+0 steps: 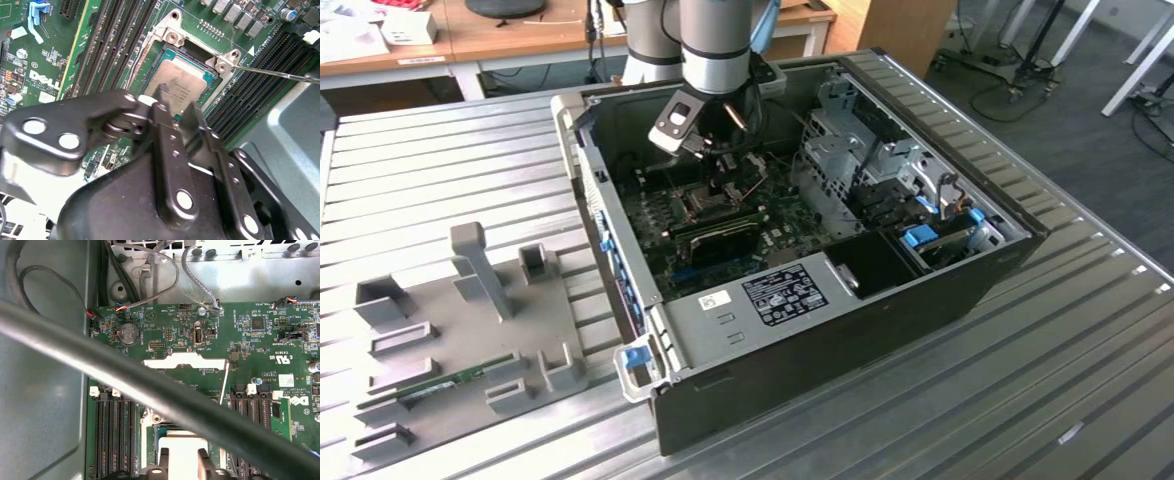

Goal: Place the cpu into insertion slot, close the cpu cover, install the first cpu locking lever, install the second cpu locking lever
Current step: 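Place the cpu into insertion slot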

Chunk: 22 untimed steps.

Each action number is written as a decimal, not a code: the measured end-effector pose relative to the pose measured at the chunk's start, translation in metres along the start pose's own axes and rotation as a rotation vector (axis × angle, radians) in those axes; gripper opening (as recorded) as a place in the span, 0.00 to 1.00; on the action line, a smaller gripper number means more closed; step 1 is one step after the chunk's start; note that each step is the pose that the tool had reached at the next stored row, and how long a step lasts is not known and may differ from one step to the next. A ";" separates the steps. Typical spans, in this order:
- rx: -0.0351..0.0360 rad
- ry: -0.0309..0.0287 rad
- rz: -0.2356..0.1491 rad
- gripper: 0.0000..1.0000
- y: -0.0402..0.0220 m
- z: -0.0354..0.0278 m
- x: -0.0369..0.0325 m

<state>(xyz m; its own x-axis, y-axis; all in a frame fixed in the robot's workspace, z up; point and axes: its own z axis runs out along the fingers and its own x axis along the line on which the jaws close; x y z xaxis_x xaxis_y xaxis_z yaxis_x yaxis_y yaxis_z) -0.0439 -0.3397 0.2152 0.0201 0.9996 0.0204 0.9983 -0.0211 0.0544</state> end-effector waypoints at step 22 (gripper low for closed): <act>-0.0001 -0.0004 0.000 0.10 -0.0047 0.0010 -0.0001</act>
<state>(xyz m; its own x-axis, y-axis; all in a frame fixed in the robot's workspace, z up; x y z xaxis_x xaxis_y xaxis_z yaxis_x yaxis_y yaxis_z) -0.0485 -0.3397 0.2139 0.0200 0.9996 0.0200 0.9983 -0.0211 0.0546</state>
